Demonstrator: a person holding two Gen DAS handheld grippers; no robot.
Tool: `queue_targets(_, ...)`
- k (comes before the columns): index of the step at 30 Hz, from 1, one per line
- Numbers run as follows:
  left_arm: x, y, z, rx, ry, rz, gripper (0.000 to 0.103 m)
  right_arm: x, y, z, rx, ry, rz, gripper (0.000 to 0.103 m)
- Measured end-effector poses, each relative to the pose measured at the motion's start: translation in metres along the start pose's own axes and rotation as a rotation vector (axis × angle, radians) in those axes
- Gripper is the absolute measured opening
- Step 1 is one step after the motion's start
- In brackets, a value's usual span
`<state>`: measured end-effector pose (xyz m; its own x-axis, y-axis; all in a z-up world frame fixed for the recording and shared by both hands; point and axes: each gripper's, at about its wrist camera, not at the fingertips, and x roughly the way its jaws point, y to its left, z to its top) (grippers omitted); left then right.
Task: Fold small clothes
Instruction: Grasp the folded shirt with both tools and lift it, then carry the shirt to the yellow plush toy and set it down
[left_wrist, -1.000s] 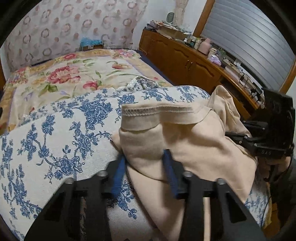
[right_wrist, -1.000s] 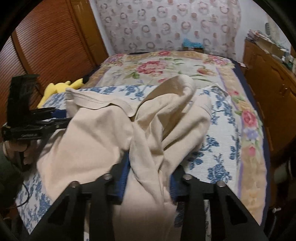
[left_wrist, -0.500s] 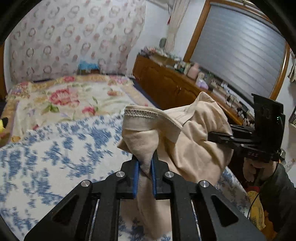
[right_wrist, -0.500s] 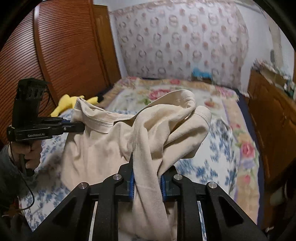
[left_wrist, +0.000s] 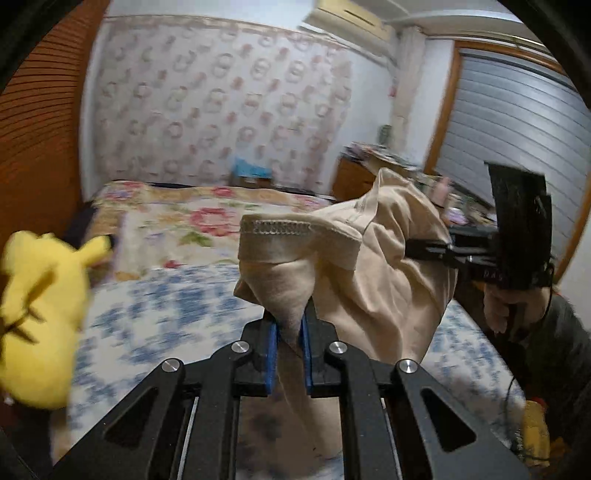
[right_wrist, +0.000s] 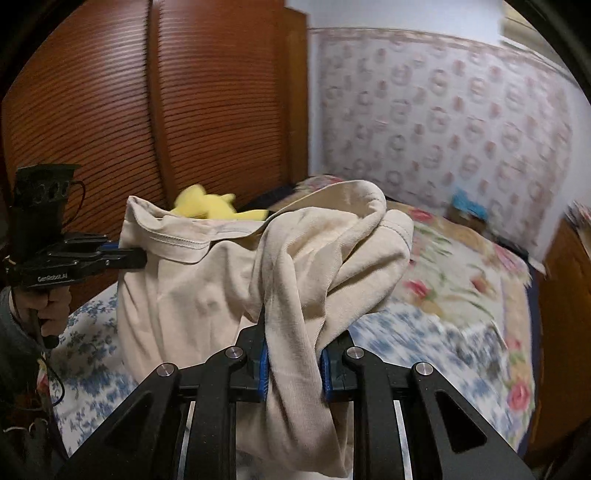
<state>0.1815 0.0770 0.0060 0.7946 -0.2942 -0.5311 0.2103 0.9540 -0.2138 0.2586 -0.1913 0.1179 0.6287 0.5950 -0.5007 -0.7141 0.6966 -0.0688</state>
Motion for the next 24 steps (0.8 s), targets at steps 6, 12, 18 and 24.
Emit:
queue_targets(6, -0.024, 0.066, -0.024, -0.100, -0.017, 0.124, 0.012, 0.078, 0.034, 0.056, -0.164, 0.042, 0.073, 0.021)
queue_targets(12, -0.026, 0.120, -0.055, -0.229, -0.001, 0.190, 0.012, 0.158, 0.069, 0.102, -0.310, 0.092, 0.129, 0.021)
queue_targets(18, -0.027, 0.146, -0.072, -0.301, 0.014, 0.263, 0.012, 0.220, 0.083, 0.126, -0.344, 0.124, 0.189, 0.021)
queue_targets(24, -0.019, 0.162, -0.084, -0.312, 0.066, 0.304, 0.012, 0.266, 0.088, 0.130, -0.288, 0.157, 0.188, 0.027)
